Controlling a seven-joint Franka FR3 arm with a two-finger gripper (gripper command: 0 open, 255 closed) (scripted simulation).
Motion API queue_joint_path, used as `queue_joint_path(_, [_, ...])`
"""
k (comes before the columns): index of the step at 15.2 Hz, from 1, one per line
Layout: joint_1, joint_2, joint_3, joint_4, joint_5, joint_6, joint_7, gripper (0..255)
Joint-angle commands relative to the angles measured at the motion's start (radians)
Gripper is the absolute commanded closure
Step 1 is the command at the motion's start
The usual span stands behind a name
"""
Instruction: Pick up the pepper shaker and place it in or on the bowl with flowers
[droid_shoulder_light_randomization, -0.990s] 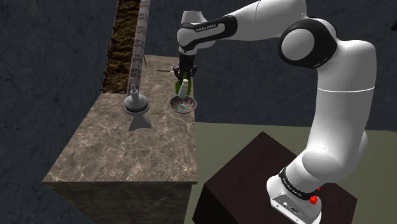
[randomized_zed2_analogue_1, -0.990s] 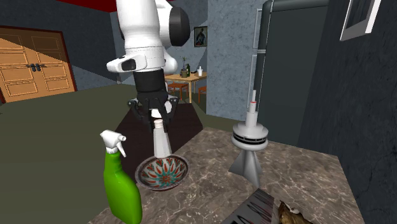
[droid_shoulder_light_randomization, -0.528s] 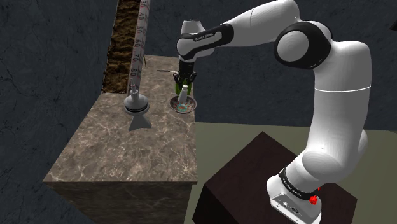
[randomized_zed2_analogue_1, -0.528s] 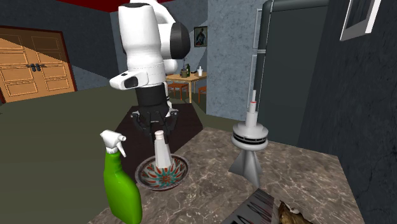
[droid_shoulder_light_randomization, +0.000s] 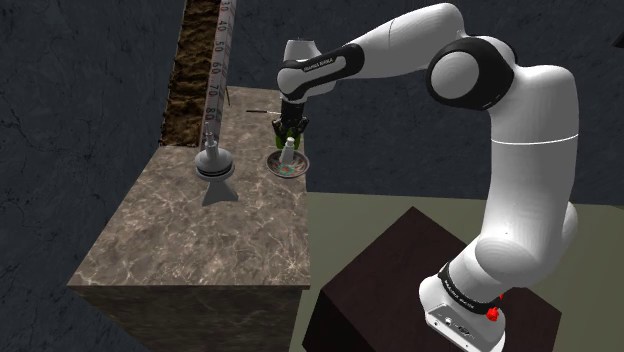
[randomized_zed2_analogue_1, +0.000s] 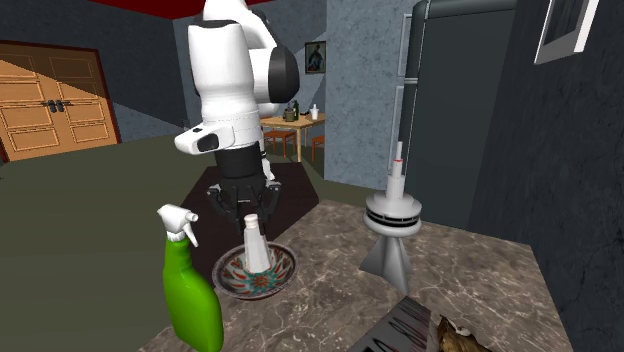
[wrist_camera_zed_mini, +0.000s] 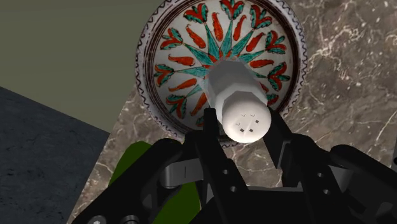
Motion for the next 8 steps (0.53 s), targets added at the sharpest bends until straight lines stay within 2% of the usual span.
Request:
queue_joint_path(1, [0.0,0.0,0.0,0.0,0.0,0.0,0.0,255])
queue_joint_path(2, [0.0,0.0,0.0,0.0,0.0,0.0,0.0,255])
queue_joint_path(3, [0.0,0.0,0.0,0.0,0.0,0.0,0.0,0])
queue_joint_path(8, [0.0,0.0,0.0,0.0,0.0,0.0,0.0,0])
